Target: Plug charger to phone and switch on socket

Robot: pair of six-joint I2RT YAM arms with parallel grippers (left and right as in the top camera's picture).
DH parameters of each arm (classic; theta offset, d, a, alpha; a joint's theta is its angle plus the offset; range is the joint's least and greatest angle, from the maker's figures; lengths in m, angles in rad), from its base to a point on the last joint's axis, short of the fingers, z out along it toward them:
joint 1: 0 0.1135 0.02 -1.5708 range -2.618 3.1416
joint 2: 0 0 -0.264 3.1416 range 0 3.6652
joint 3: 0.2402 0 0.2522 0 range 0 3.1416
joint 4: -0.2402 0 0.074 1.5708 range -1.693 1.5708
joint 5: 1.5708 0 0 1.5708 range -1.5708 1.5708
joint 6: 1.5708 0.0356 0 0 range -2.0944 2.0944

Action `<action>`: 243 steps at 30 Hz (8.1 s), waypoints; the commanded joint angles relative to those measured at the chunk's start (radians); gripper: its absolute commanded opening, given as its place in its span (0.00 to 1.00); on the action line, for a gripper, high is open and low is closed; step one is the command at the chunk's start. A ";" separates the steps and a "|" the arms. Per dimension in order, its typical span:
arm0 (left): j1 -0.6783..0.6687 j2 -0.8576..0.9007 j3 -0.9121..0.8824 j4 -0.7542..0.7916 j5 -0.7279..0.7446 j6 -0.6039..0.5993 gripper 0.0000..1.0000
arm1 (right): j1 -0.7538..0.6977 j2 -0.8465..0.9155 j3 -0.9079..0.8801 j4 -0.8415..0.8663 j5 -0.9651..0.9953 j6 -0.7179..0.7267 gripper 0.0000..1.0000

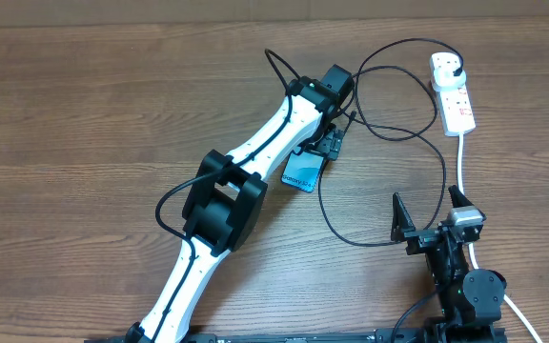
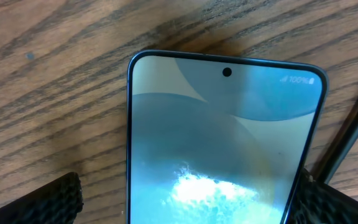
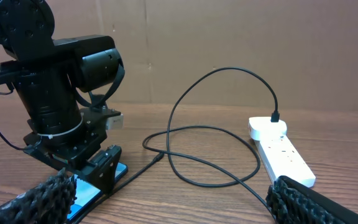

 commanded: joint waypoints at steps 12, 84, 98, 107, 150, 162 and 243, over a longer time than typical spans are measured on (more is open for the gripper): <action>0.014 0.003 -0.076 -0.024 0.032 0.074 1.00 | 0.005 -0.009 -0.010 0.003 0.006 -0.002 1.00; 0.008 0.003 -0.137 -0.011 0.097 0.043 0.69 | 0.005 -0.009 -0.010 0.003 0.006 -0.002 1.00; 0.026 0.000 -0.066 -0.089 0.098 -0.036 0.67 | 0.005 -0.009 -0.010 0.003 0.006 -0.002 1.00; 0.062 0.000 0.022 -0.155 0.107 -0.043 0.68 | 0.005 -0.009 -0.010 0.003 0.006 -0.002 1.00; 0.451 0.000 0.069 -0.163 1.607 -0.376 0.70 | 0.005 -0.009 -0.010 0.003 0.006 -0.002 1.00; 0.529 0.000 0.069 -0.173 1.686 -0.406 0.70 | 0.005 -0.009 -0.010 0.003 0.006 -0.002 1.00; 0.543 0.000 0.069 -0.414 1.506 -0.232 0.69 | 0.516 1.540 1.574 -0.823 0.217 0.584 1.00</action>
